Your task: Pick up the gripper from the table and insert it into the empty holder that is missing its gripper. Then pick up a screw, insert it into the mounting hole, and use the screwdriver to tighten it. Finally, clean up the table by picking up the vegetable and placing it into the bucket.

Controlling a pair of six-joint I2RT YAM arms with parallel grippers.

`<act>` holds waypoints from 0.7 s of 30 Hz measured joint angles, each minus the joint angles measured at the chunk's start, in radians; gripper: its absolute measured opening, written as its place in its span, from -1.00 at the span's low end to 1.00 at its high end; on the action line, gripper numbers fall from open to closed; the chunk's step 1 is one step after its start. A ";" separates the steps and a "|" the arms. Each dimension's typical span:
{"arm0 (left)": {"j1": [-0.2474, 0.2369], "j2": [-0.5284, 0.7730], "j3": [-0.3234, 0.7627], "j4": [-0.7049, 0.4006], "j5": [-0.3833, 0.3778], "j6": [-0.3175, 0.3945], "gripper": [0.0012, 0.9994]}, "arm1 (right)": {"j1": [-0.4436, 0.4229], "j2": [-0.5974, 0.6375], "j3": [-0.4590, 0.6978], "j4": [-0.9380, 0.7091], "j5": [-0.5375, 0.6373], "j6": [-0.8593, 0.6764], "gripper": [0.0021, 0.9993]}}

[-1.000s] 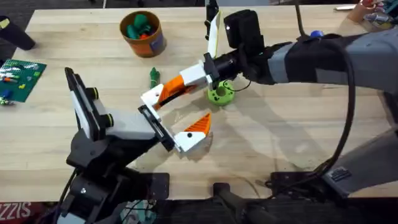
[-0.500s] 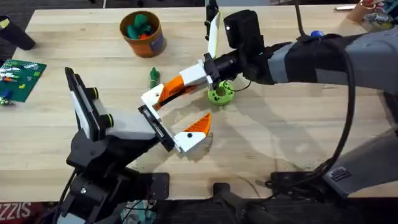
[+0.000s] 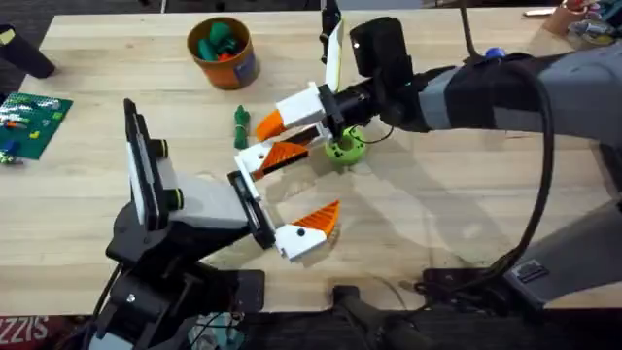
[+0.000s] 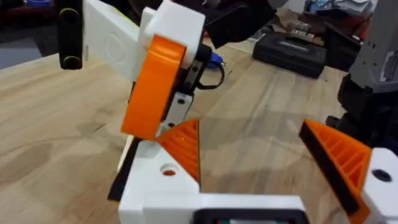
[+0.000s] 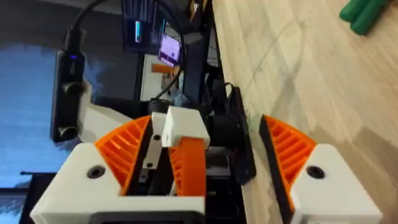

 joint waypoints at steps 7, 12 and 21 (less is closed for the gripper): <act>0.000 0.000 0.000 -0.001 0.017 0.003 0.96 | -0.012 0.000 0.000 0.000 -0.010 -0.001 0.98; 0.000 0.000 0.000 -0.001 0.019 0.003 0.96 | -0.012 0.000 0.000 -0.001 -0.010 -0.003 0.98; 0.000 0.000 0.000 -0.001 0.019 0.003 0.96 | -0.012 0.000 0.000 0.000 -0.010 -0.004 0.99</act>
